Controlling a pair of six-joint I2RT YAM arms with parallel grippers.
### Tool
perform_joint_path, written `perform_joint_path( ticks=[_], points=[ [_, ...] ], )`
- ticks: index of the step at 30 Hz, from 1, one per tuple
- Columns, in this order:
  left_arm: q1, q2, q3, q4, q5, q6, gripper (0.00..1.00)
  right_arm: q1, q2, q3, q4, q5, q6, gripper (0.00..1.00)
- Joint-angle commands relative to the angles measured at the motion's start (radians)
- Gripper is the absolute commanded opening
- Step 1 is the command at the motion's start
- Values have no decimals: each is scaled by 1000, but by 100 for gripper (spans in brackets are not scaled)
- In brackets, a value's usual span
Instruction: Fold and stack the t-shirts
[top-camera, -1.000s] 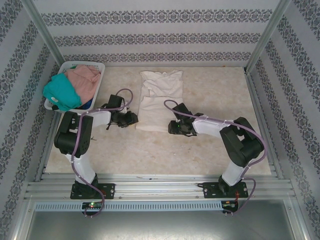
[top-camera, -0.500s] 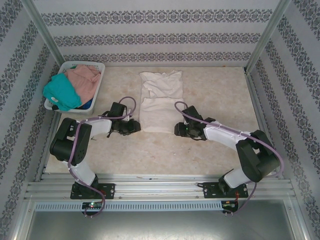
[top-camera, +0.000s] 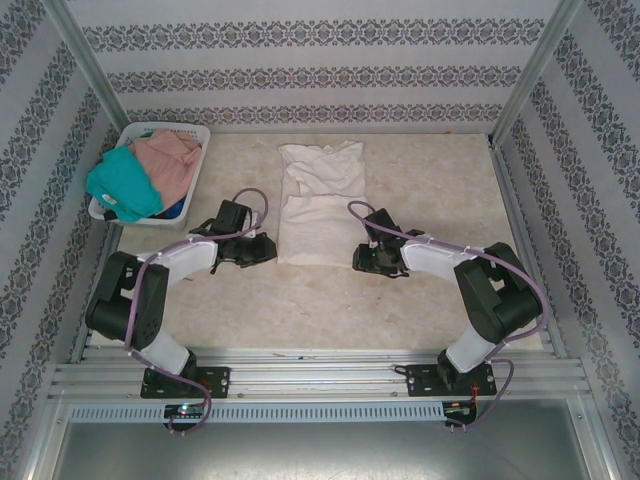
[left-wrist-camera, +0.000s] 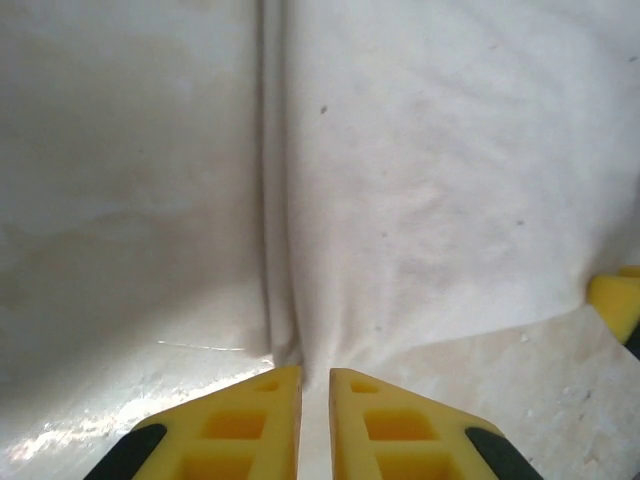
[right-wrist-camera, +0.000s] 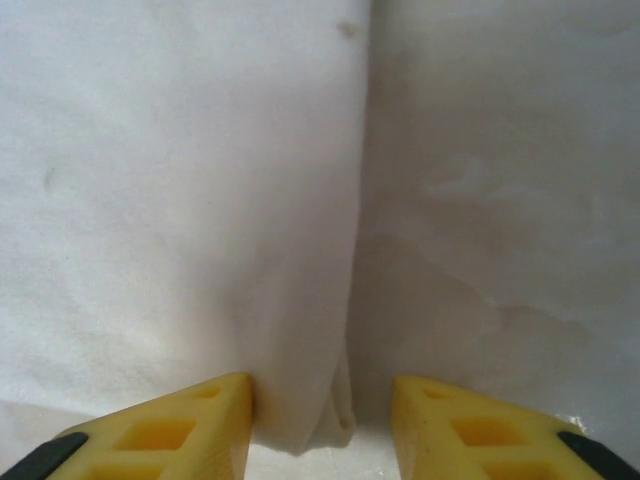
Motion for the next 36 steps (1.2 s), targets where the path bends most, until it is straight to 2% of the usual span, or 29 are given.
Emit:
perform_joint_path(
  ticks=[1, 8, 13, 16, 18, 21, 30, 36],
  points=[
    [-7, -7, -8, -13, -18, -16, 22, -3, 22, 14, 27, -13, -4, 38],
    [-37, 166, 81, 54, 82, -4, 34, 5, 21, 10, 38, -24, -1, 32],
    [-59, 204, 135, -15, 47, 31, 35, 6, 20, 1, 40, -23, 0, 29],
    [-59, 193, 136, -25, 37, 37, 29, 6, 13, -9, 44, -15, 2, 29],
    [-58, 191, 139, -39, 34, 43, 11, 3, 15, -10, 43, -18, 1, 27],
    [-59, 163, 106, -28, 34, 29, 0, 0, 10, -15, 41, -19, 7, 24],
    [-58, 12, -71, 42, 26, -33, 0, 3, -61, -49, 25, -52, -11, 2],
    [-53, -7, -126, 48, 46, -40, 2, 29, -106, -83, -17, -64, -34, 0]
  ],
)
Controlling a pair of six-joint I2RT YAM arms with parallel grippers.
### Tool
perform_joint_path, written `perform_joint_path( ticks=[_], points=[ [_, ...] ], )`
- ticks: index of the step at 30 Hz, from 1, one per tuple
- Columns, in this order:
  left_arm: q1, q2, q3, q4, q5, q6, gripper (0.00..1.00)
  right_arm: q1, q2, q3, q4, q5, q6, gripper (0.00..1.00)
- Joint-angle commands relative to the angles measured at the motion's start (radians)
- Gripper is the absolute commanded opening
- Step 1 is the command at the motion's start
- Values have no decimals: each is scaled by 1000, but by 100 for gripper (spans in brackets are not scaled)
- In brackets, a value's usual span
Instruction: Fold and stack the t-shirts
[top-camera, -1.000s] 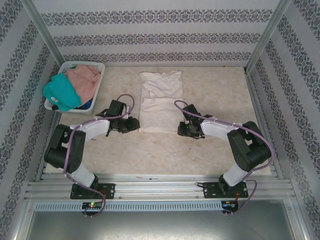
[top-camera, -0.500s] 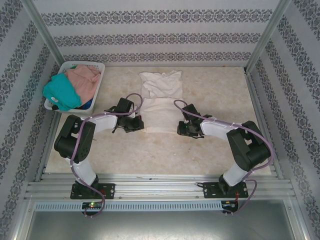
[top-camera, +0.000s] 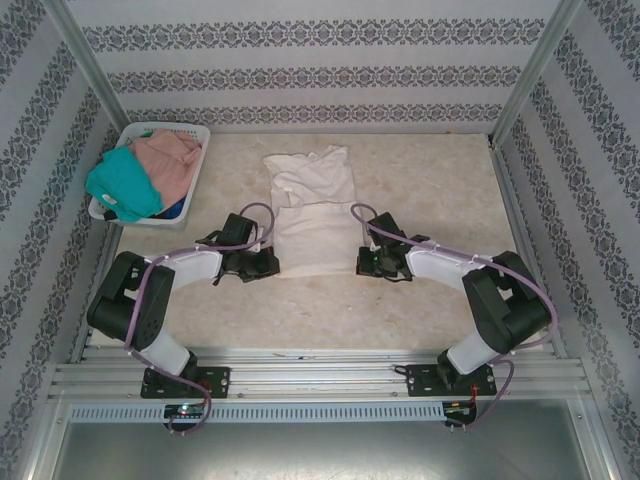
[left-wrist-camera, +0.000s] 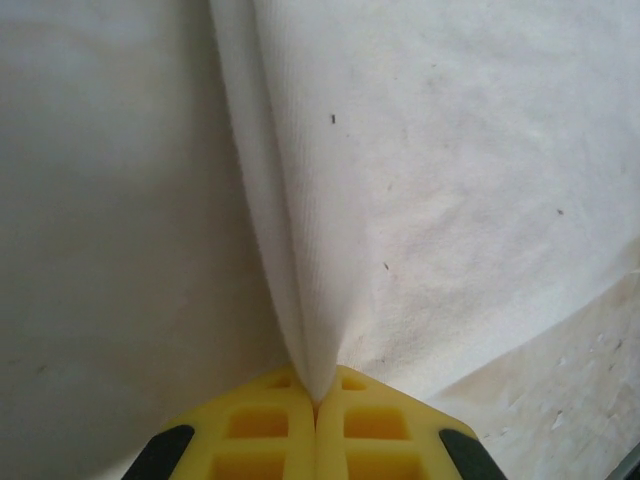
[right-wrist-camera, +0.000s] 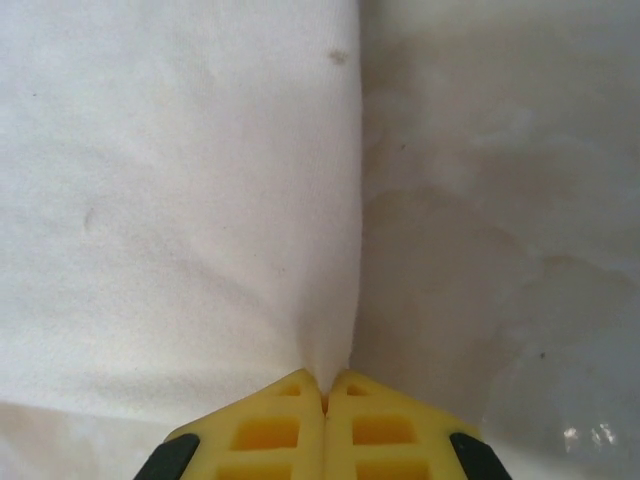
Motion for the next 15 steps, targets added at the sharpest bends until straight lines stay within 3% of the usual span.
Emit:
perform_joint_path(
  ticks=[1, 4, 5, 8, 15],
  points=[
    [1, -37, -27, -5, 15, -17, 2, 21, -30, -27, -55, -7, -31, 0],
    [3, -100, -41, -52, -18, -18, 8, 44, -63, -56, -60, -18, -21, 5],
    [4, -122, -43, -75, -41, -15, 18, 53, -71, -62, -63, -22, -14, 9],
    [4, -151, -15, -154, -100, 4, 29, 72, -83, -58, -90, -10, -17, 25],
    [2, 3, 141, -167, -96, 48, 32, 53, -90, -48, -95, 26, -25, 34]
  ],
)
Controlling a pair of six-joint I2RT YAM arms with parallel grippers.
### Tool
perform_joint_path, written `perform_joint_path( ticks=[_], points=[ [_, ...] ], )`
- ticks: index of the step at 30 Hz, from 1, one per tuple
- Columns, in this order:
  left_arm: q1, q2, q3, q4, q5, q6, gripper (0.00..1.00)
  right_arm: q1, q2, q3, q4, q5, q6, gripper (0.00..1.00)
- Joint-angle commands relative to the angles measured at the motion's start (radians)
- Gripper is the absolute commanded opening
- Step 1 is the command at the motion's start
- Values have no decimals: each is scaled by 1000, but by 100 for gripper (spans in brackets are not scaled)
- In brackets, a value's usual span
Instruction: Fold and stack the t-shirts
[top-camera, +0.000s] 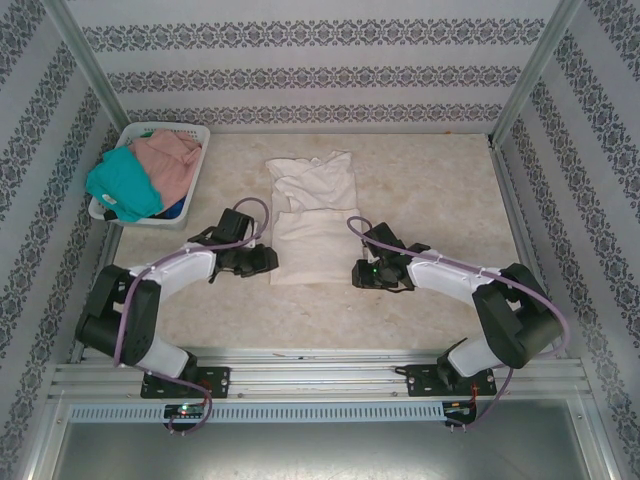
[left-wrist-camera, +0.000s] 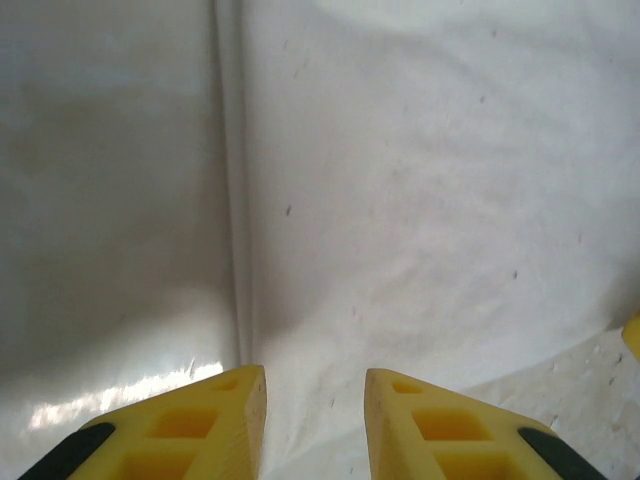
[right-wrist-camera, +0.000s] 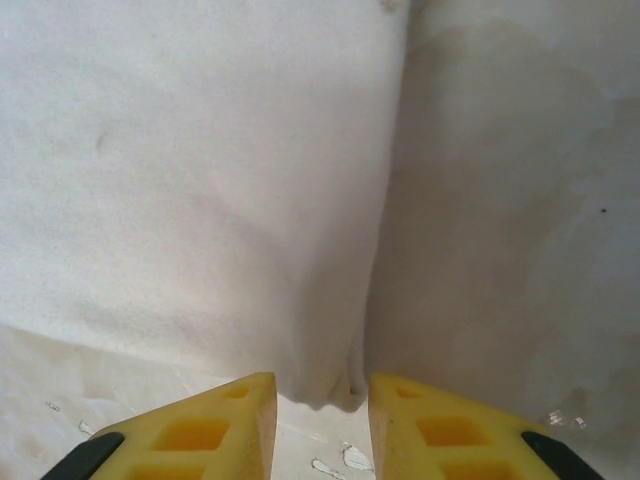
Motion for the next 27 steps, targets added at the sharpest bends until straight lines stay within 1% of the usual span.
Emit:
perform_joint_path(
  ticks=[1, 3, 5, 7, 10, 11, 12, 14, 17, 20, 21, 22, 23, 25, 27],
  points=[
    [1, 99, 84, -27, 0, 39, 32, -11, -7, 5, -23, 27, -8, 34],
    [-1, 158, 121, -35, 6, 46, 32, -11, 6, 12, -23, 28, -10, 36],
    [1, 192, 145, -66, -29, 53, 32, -11, 14, 15, -22, 33, -7, 38],
    [0, 202, 156, -92, -45, 62, 33, -11, 15, 16, -15, 33, -3, 41],
    [-1, 184, 160, -127, -59, 69, 33, -13, 14, 19, -9, 37, -2, 40],
    [0, 172, 156, -132, -60, 72, 30, -13, 17, 19, -5, 35, -1, 38],
    [-2, 160, 151, -136, -63, 72, 24, -14, 21, 23, -4, 34, -1, 36],
    [-1, 140, 139, -133, -50, 68, 9, -13, 28, 28, -4, 30, 0, 33],
    [-1, 120, 121, -121, -26, 61, 5, -13, 23, 24, 2, 29, 5, 28],
    [-1, 114, 125, -153, -42, 66, 2, -12, 0, 14, 4, 34, 9, 22],
    [-1, 112, 129, -164, -50, 66, 2, -14, -8, 10, 5, 35, 9, 21],
    [-1, 111, 131, -173, -58, 64, 4, -14, -16, 7, 3, 37, 10, 21],
    [-1, 111, 135, -183, -64, 63, 9, -14, -21, 6, 3, 37, 10, 20],
    [-6, 110, 136, -178, -73, 57, 31, -17, -24, 5, 12, 41, 8, 20],
    [-12, 112, 129, -154, -68, 56, 42, -24, -10, 16, 11, 46, 7, 31]
  ],
)
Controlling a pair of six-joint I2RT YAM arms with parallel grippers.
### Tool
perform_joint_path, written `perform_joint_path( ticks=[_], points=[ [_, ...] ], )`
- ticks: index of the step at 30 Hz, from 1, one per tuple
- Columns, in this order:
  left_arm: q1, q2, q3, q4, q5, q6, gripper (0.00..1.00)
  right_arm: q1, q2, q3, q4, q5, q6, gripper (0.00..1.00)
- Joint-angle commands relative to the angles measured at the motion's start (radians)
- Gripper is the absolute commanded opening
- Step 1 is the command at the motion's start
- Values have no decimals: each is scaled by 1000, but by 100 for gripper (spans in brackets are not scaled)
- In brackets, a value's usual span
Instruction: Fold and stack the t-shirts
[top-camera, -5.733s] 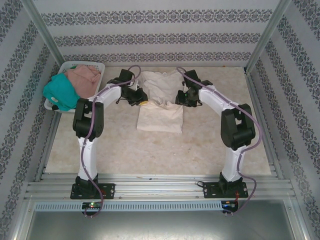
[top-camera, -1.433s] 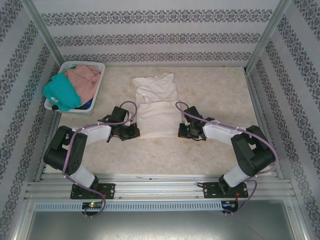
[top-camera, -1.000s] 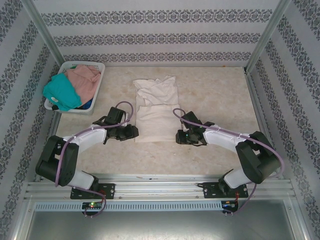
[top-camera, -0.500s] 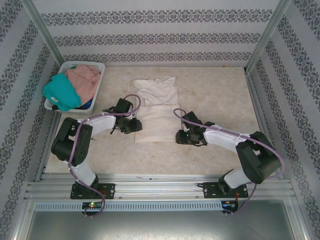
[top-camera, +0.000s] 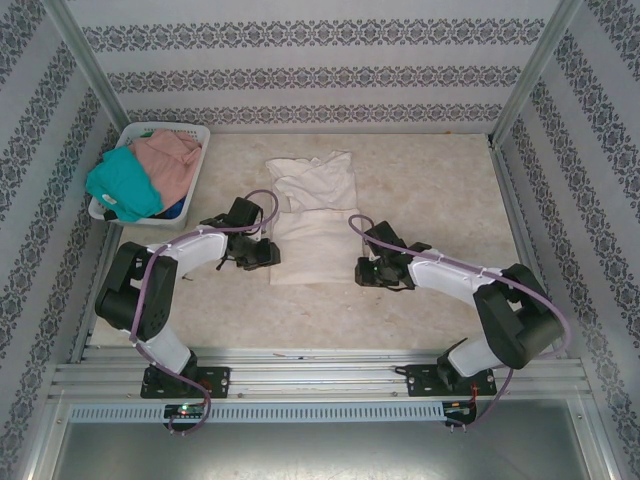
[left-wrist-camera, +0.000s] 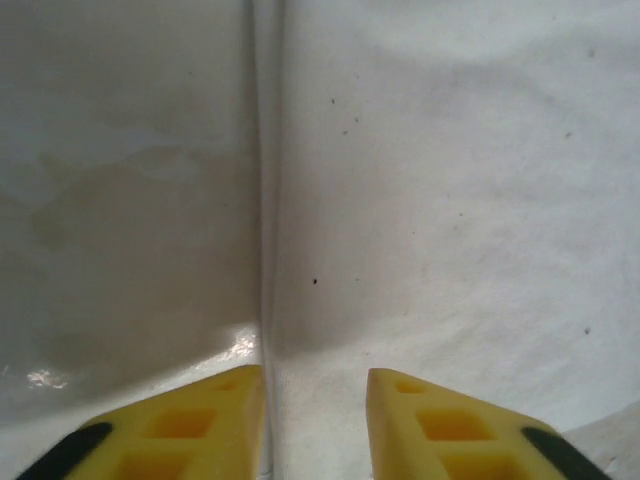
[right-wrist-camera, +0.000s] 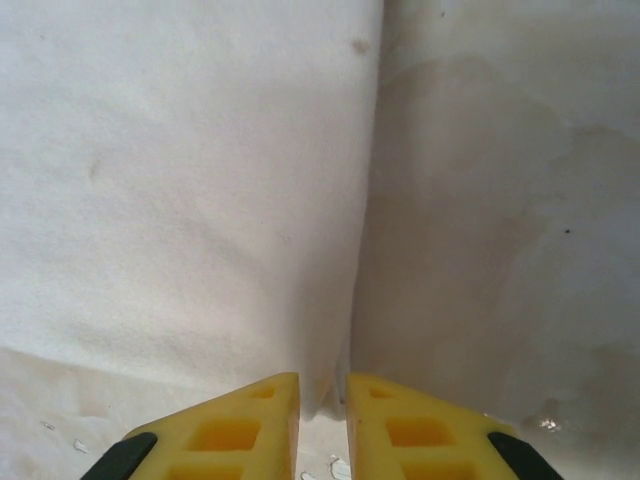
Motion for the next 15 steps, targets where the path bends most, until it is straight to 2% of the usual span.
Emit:
perform_joint_path(
  ticks=[1, 3, 8, 12, 14, 15],
  points=[
    [-10, -17, -11, -11, -15, 3, 43, -16, 1, 19, 2, 24, -1, 34],
    [-11, -6, -10, -2, -10, 1, 43, -20, 16, 28, 12, 25, -3, 36],
    [-12, 15, -17, 62, 61, -22, 19, -23, 53, 45, 26, 12, -6, 31],
    [-11, -2, -33, 52, 73, -21, 9, -25, 59, 44, 34, 7, -6, 24],
    [-11, -7, -29, 17, 54, -14, 10, -25, 57, 42, 28, -3, -9, 24],
    [-11, -11, -25, -10, 31, -8, 18, -25, 55, 39, 30, -4, -10, 25]
  ],
)
